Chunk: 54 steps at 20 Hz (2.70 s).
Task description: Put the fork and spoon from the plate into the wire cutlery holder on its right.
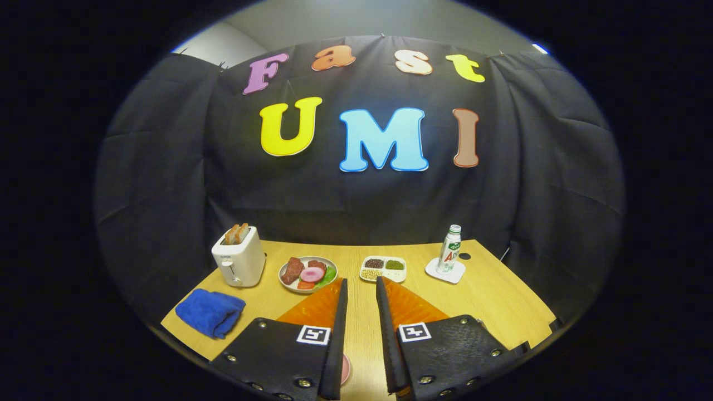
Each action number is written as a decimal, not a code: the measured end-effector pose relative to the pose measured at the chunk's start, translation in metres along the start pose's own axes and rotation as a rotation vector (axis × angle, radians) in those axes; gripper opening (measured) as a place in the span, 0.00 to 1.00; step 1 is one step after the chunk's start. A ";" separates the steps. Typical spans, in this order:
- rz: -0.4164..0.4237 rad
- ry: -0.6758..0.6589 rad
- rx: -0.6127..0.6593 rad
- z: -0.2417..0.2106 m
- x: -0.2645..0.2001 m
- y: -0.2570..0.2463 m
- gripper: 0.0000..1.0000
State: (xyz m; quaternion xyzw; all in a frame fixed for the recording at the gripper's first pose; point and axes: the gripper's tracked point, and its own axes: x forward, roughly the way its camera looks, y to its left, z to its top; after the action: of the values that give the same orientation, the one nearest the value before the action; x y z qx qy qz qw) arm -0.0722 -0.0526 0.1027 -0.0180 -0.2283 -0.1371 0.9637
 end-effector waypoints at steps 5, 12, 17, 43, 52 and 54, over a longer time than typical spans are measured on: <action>-0.023 -0.009 0.021 0.004 -0.001 -0.004 0.31; 0.004 0.133 0.008 -0.034 0.011 0.009 0.31; 0.052 0.336 0.006 -0.091 0.023 0.025 0.31; 0.257 1.118 -0.075 -0.290 -0.019 0.090 0.31; 0.274 1.199 -0.019 -0.302 -0.025 0.094 0.08; 0.277 1.185 0.051 -0.295 -0.024 0.098 0.04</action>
State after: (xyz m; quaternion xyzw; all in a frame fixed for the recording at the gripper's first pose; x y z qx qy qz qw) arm 0.0623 0.0187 -0.1689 0.0547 0.3480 0.0085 0.9359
